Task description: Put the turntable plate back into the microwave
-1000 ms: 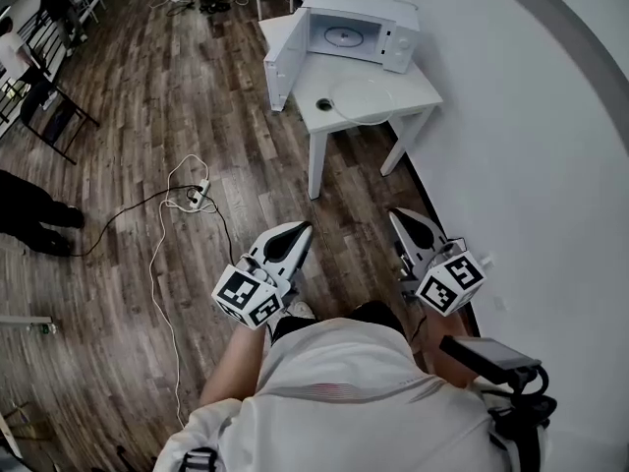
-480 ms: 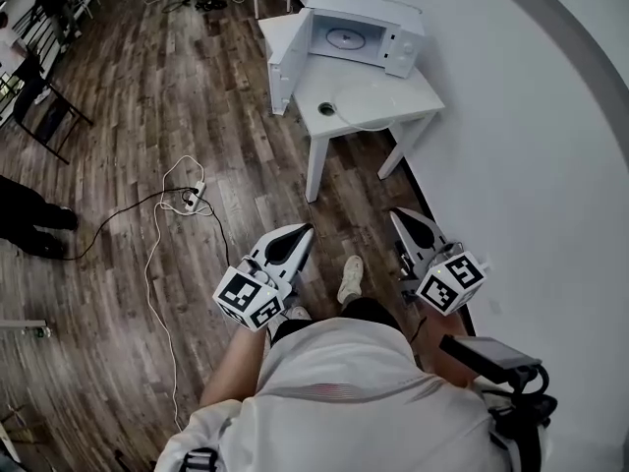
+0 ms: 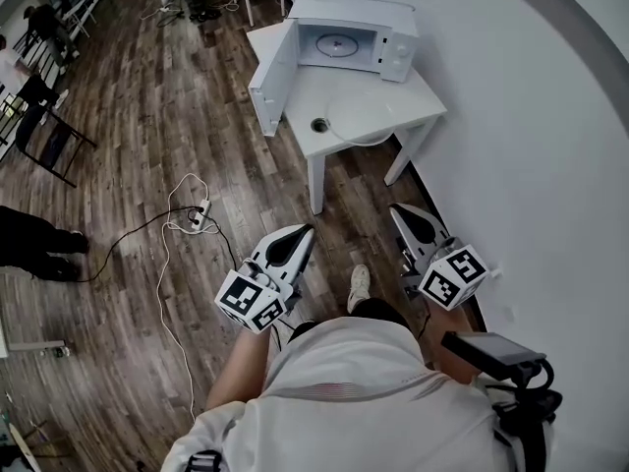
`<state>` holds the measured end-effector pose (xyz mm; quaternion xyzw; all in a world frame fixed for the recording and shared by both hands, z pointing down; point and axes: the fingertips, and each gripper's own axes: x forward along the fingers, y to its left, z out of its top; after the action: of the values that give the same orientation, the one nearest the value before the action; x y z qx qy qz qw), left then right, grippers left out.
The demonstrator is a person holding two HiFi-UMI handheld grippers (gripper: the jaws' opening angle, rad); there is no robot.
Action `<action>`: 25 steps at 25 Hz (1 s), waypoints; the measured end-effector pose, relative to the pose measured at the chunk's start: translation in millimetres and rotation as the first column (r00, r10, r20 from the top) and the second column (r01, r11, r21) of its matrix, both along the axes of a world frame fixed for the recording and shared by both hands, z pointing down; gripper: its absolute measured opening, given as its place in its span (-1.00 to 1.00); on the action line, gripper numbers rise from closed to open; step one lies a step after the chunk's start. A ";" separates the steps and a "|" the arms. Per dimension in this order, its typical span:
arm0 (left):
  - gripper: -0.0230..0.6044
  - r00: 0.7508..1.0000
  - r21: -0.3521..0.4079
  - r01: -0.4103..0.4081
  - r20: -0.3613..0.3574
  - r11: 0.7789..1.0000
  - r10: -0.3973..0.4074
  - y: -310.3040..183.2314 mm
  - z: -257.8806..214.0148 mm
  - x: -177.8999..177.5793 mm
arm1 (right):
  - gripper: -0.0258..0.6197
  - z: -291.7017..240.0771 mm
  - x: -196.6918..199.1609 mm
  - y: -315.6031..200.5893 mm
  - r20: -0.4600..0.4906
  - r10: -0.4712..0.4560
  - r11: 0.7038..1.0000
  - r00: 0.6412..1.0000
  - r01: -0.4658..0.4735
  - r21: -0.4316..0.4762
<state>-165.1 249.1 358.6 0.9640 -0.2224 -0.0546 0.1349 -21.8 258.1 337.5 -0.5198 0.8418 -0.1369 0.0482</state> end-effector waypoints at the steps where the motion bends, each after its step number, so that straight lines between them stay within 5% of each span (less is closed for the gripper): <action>1: -0.89 1.000 -0.003 -0.002 0.006 1.000 0.002 -7.2 1.4 7.3 | -0.91 1.1 7.2 -7.4 0.004 0.001 1.000 1.000 -0.001 -0.001; 25: -0.89 0.995 -0.028 0.087 0.055 0.996 -0.086 -152.8 -3.7 167.8 | -0.91 17.0 174.3 -161.3 0.098 -0.055 0.998 0.994 0.057 -0.028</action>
<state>2.7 96.3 354.9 0.9525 -0.2683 -0.0312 0.1410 152.5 96.7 354.5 -0.4894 0.8506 -0.1761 0.0773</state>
